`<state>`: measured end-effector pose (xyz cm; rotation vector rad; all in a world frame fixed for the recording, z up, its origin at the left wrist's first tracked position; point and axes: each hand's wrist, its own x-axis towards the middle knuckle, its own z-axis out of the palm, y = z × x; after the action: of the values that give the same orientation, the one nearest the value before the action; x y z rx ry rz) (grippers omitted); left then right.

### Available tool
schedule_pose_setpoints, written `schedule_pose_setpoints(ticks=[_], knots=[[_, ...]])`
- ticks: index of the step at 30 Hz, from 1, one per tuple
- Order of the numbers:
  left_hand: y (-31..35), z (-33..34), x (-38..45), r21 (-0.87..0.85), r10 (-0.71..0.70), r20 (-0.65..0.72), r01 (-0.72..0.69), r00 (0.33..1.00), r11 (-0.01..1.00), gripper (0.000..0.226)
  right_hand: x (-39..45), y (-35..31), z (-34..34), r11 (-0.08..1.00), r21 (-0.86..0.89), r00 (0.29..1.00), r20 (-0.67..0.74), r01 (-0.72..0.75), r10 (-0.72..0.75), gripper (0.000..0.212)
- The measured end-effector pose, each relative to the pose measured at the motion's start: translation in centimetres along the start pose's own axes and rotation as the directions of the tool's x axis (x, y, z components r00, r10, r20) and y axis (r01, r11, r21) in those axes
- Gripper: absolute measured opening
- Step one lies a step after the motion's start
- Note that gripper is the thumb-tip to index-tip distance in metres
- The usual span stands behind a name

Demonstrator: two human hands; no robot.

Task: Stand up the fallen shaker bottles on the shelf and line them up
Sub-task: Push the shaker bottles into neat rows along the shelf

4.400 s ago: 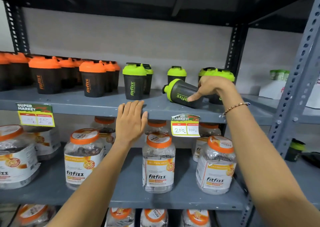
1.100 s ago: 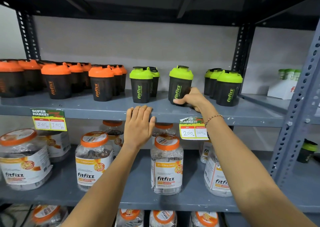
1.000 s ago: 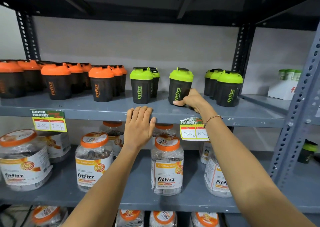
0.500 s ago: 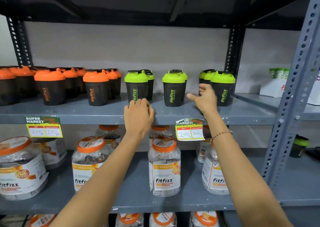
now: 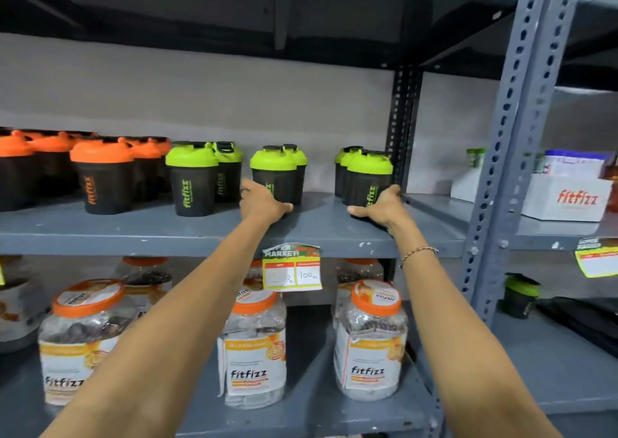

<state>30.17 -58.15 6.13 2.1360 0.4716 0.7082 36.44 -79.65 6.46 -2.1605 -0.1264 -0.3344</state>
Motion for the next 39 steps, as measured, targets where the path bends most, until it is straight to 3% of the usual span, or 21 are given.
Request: schedule_pose_setpoints(ticks=[13,32,36,38,39], knots=[[0.7,1.9,-0.8,0.060,0.059,0.021,-0.060,0.998,0.996,0.085,0.6,1.1,0.5,0.993,-0.083,0.996,-0.016,0.082,-0.083,0.088],[0.8,2.0,-1.4,0.147,0.110,0.039,-0.114,0.993,0.983,0.072,-0.2,0.7,0.2,0.984,-0.163,0.997,0.049,0.073,-0.066,0.083],[0.9,1.7,-1.7,0.125,0.100,0.050,-0.106,0.994,0.987,0.078,-0.6,0.6,-0.3,0.995,-0.090,0.996,0.083,0.032,-0.024,0.101],[0.8,1.2,-2.1,0.088,0.098,0.053,-0.103,0.994,0.991,0.085,-1.5,0.6,-0.5,0.998,-0.046,0.999,0.015,0.031,-0.030,0.109],[0.5,0.7,-2.2,0.074,0.105,0.042,-0.108,0.994,0.991,0.086,-2.2,0.5,-0.5,0.998,-0.026,0.996,-0.073,0.050,-0.052,0.103]])
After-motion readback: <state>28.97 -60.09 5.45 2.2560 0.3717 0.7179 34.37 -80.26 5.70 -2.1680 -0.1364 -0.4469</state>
